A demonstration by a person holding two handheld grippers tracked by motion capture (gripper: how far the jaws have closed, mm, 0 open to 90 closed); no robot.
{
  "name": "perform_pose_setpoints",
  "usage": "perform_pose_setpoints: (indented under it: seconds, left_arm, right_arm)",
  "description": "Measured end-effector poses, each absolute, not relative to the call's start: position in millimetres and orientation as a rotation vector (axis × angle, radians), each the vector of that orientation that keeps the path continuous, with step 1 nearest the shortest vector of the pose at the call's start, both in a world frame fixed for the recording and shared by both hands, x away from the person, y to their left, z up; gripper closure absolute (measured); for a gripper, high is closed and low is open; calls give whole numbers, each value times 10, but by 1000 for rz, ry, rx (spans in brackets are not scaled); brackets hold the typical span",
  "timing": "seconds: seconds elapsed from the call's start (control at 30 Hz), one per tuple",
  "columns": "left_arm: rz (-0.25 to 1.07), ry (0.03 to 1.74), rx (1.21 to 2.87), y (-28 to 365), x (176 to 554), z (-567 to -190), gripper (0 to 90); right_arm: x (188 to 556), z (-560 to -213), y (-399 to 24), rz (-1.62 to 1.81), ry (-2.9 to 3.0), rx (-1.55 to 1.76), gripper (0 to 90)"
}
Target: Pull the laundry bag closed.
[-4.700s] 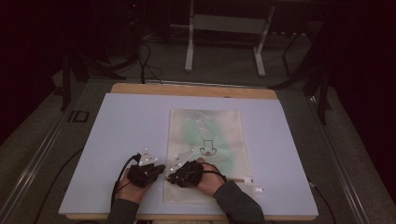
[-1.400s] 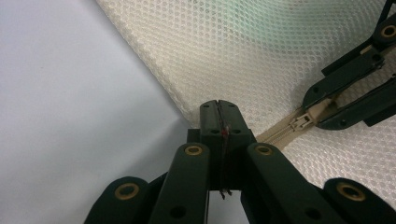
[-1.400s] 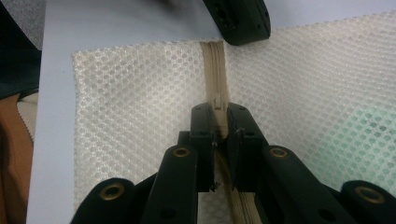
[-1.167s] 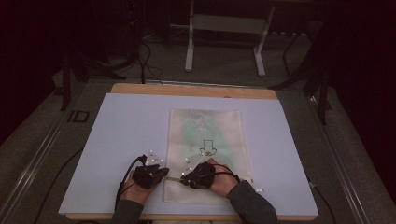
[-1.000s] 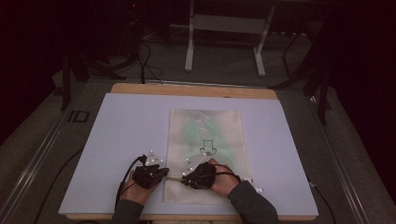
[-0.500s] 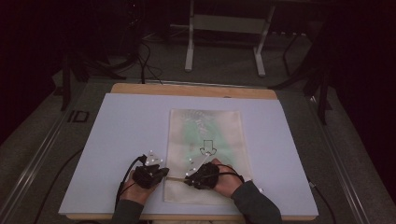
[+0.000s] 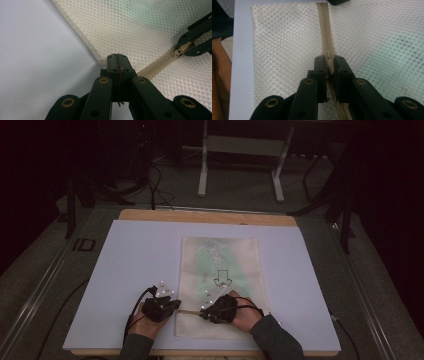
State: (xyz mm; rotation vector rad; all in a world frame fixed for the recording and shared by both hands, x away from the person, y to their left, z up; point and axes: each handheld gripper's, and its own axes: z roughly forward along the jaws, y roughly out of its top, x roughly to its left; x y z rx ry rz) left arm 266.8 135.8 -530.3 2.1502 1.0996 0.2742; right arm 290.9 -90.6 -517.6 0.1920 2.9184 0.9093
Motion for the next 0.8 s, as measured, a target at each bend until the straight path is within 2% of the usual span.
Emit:
perform_pose_setpoints:
  seconds: [0.8]
  left_arm:
    - [277, 1097, 2154, 1358, 2668, -5302, 896]
  right_arm:
    - [2877, -5155, -967, 877, 2911, 185, 825]
